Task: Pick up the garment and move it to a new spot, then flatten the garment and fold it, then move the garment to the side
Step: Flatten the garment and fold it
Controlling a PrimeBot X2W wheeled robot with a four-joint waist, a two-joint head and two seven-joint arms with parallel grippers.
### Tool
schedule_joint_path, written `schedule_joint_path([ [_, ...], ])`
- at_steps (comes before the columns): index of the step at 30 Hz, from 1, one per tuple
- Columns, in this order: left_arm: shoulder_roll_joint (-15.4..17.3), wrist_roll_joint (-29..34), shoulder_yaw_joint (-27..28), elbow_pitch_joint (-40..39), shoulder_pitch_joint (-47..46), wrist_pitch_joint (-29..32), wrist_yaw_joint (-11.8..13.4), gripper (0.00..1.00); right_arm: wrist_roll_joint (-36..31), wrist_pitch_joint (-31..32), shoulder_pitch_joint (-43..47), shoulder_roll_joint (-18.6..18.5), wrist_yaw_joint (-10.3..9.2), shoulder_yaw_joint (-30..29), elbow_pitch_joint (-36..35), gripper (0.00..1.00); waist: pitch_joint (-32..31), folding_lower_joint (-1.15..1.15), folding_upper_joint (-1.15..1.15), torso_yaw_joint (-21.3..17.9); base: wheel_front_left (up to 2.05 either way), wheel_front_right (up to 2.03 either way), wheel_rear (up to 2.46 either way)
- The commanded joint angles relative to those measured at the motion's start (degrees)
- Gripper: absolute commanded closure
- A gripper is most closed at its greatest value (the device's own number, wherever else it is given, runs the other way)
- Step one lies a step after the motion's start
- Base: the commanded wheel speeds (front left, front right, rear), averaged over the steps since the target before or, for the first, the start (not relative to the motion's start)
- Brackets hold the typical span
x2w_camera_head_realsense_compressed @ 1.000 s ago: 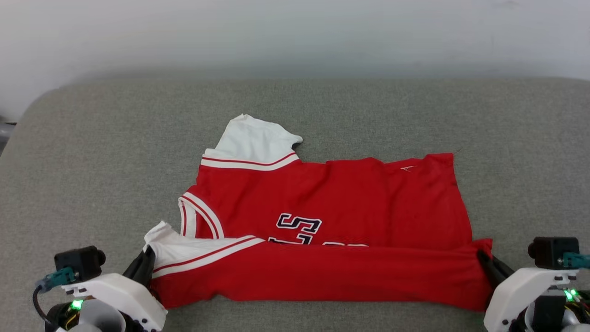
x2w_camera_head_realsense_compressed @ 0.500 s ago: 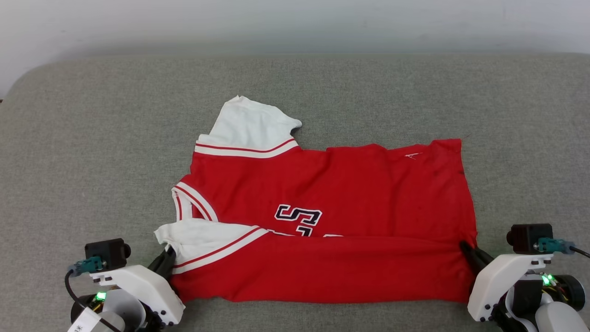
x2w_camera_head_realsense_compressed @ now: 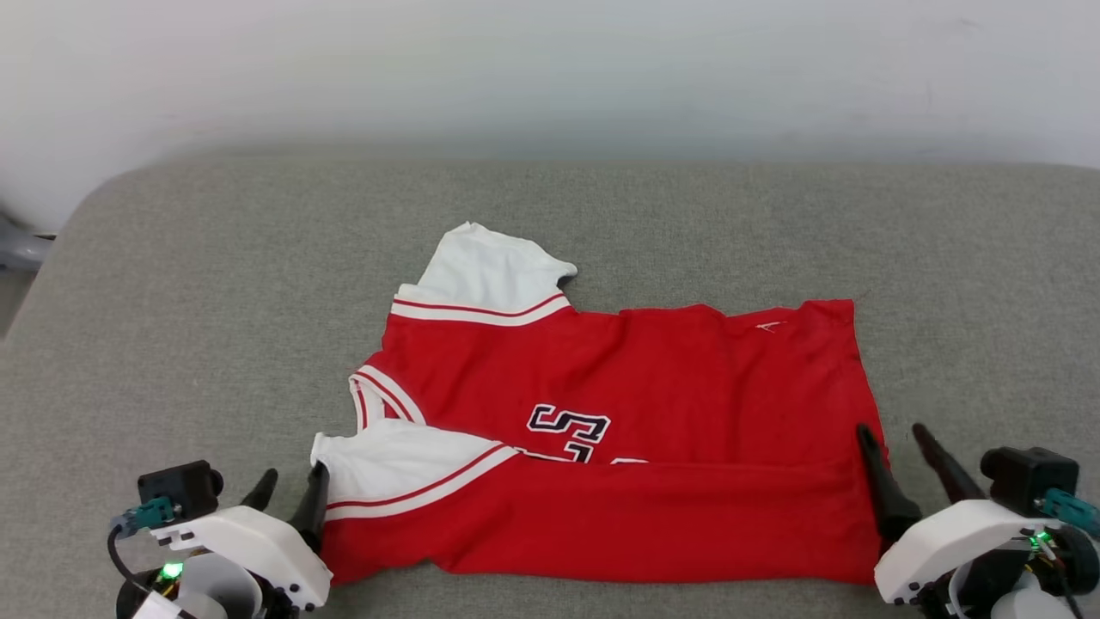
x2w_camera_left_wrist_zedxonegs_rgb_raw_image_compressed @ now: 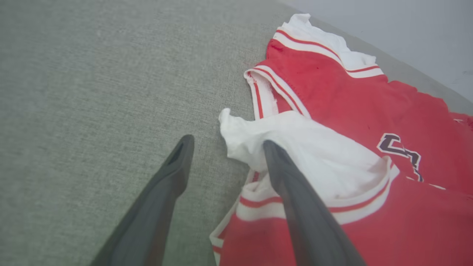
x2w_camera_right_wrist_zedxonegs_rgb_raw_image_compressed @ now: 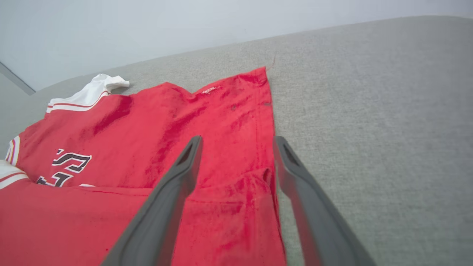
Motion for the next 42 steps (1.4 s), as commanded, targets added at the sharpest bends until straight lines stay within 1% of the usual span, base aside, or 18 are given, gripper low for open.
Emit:
schedule_joint_path([
  [1,0.6,0.4,0.5,0.0,0.3,-0.7,0.4,0.00,-1.1,-1.1,0.3,0.4,-0.05,-0.6,-0.9,0.00,-0.7,0.01,0.00,0.3,0.00,0.00,0.00],
  [4,1.5,1.1,0.8,-0.7,0.2,-1.1,1.4,0.00,-3.9,-3.2,1.9,1.4,-0.06,-2.6,-3.4,0.00,-1.3,0.01,0.00,0.3,0.00,0.00,0.00],
  [7,3.2,1.1,1.1,-2.7,-0.7,0.4,1.9,0.00,-6.2,-3.5,3.0,3.0,-0.05,-4.3,-6.9,0.00,-1.4,0.01,0.00,0.2,0.00,0.00,0.00],
  [8,3.9,0.7,1.1,-3.7,-1.0,1.6,1.7,0.00,-6.7,-3.3,3.4,3.5,-0.05,-4.7,-7.9,0.00,-1.4,0.01,0.00,0.2,0.00,0.00,0.00],
  [10,5.6,0.3,0.4,-5.8,-1.4,4.7,0.9,0.00,-7.7,-2.8,4.5,4.0,-0.05,-5.3,-10.0,0.00,-1.3,0.01,0.00,0.1,0.00,0.00,0.00],
  [14,8.8,-1.7,-0.9,-10.0,-2.3,13.0,-0.1,0.00,-8.1,-1.3,6.1,5.0,-0.05,-6.1,-12.9,0.00,-1.3,0.01,0.00,-0.2,0.00,0.00,0.00],
  [19,11.7,-5.5,-2.4,-14.3,-0.8,23.6,1.6,0.00,-8.0,-0.2,7.3,5.6,-0.05,-6.3,-15.0,0.00,-1.0,0.01,0.00,-1.3,0.00,0.00,0.00],
  [23,12.8,-6.6,-3.7,-15.6,0.1,28.2,3.7,0.00,-7.3,0.0,7.5,5.7,-0.05,-6.0,-15.6,0.00,-0.2,0.01,0.00,-2.0,0.00,0.00,0.00],
  [26,12.5,-6.4,-4.8,-14.5,0.4,30.2,5.1,0.00,-6.0,-0.2,7.2,5.8,-0.05,-5.5,-15.4,0.00,0.5,0.01,0.00,-2.3,0.00,0.00,0.00],
  [28,12.0,-6.3,-5.8,-13.5,0.3,31.3,5.3,0.00,-5.1,-0.2,6.9,5.8,-0.05,-5.3,-15.1,0.00,1.0,0.01,0.00,-2.6,0.00,0.00,0.00],
  [32,10.0,-6.1,-8.7,-10.5,0.2,34.1,4.4,0.00,-4.2,-0.3,6.3,5.8,-0.05,-5.2,-14.7,0.00,1.8,0.01,0.00,-2.9,0.00,0.00,0.00],
  [37,6.9,-5.7,-12.2,-8.0,0.4,36.5,2.1,0.00,-3.4,0.0,5.8,5.7,-0.05,-6.1,-14.1,0.00,2.3,0.01,0.00,-3.0,0.00,0.00,0.00],
  [38,6.4,-5.5,-12.5,-7.8,0.1,36.1,1.6,0.54,-3.4,0.2,5.7,5.7,-0.05,-6.4,-14.2,0.00,2.4,0.01,0.00,-3.0,0.00,0.00,0.00],
  [39,5.9,-5.3,-12.5,-7.7,-0.2,35.6,1.3,0.96,-3.3,0.6,5.7,5.7,-0.05,-6.7,-14.2,0.00,2.4,0.01,0.00,-3.0,0.00,0.00,0.00],
  [40,5.6,-5.1,-12.6,-7.6,-0.5,35.3,1.0,1.00,-3.1,0.9,5.6,5.7,-0.05,-7.1,-14.4,0.00,2.4,0.01,0.00,-2.9,0.00,0.00,0.00],
  [42,5.6,-4.6,-12.5,-7.8,-1.1,34.3,0.7,1.00,-2.4,2.5,5.7,5.7,-0.05,-7.8,-14.6,0.00,2.2,0.01,0.00,-2.8,0.00,0.00,0.00],
])
